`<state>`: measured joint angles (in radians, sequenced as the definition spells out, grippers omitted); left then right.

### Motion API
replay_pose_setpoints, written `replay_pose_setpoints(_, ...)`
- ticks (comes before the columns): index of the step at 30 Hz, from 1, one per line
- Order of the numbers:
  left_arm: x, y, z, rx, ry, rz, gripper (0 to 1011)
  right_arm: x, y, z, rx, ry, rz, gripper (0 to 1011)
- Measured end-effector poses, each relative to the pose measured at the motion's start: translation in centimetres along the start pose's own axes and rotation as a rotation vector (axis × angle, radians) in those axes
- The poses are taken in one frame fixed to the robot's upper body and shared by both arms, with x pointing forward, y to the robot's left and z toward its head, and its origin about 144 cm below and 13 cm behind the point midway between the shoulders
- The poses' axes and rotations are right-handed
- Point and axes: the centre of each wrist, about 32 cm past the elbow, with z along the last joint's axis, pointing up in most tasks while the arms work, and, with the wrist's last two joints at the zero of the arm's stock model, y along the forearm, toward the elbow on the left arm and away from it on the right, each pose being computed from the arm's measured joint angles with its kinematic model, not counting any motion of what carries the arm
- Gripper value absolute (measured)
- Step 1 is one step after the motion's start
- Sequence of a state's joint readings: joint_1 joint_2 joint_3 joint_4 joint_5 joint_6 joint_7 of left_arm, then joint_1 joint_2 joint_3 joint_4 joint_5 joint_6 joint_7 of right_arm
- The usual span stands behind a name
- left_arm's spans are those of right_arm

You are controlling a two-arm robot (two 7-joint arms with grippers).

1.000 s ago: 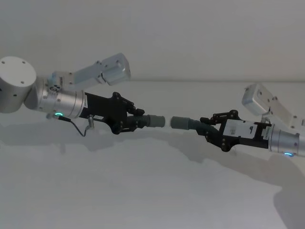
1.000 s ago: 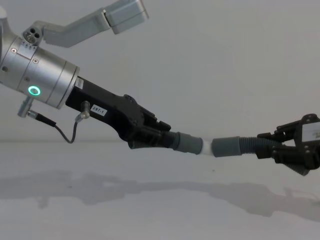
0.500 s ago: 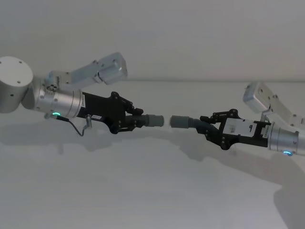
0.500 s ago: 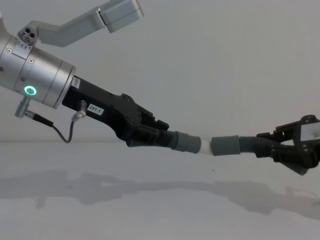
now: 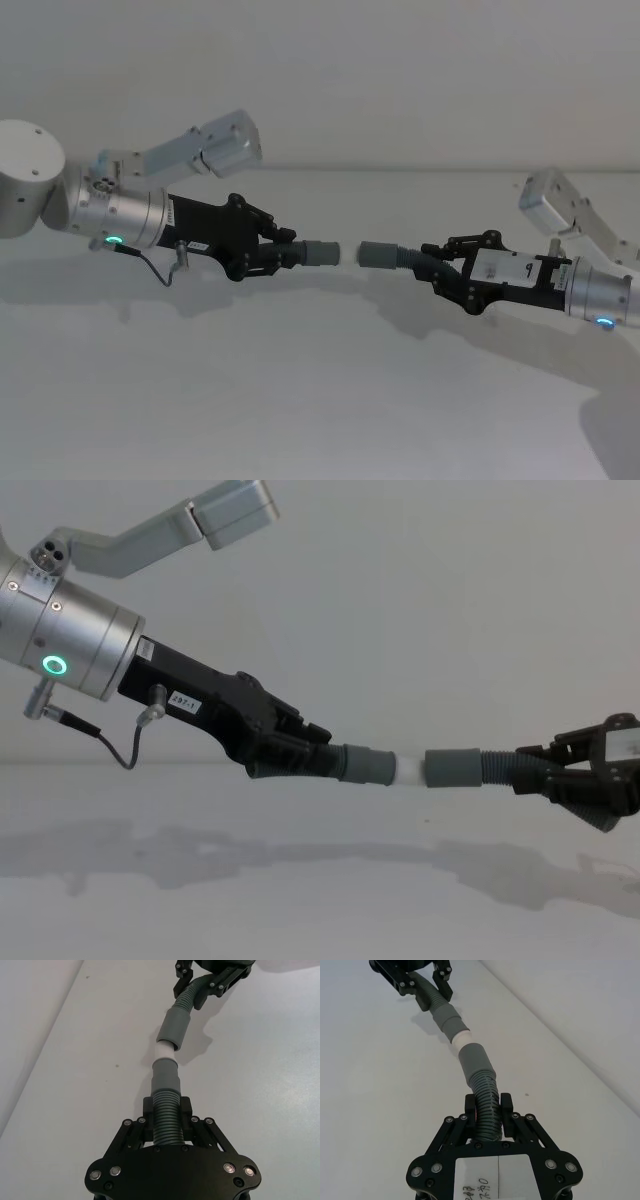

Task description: Use both hands to pick up one end of the pipe from the table, align the ends, and insert them.

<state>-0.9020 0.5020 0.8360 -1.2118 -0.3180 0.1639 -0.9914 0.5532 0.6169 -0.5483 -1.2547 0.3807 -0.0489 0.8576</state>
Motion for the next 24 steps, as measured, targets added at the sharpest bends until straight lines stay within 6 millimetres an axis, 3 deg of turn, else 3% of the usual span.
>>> replay_pose_setpoints(24, 0.29, -0.05, -0.11, -0.001, 0.006, 0.006, 298, -0.03, -0.21, -0.69, 0.018, 0.031, 0.026, 282)
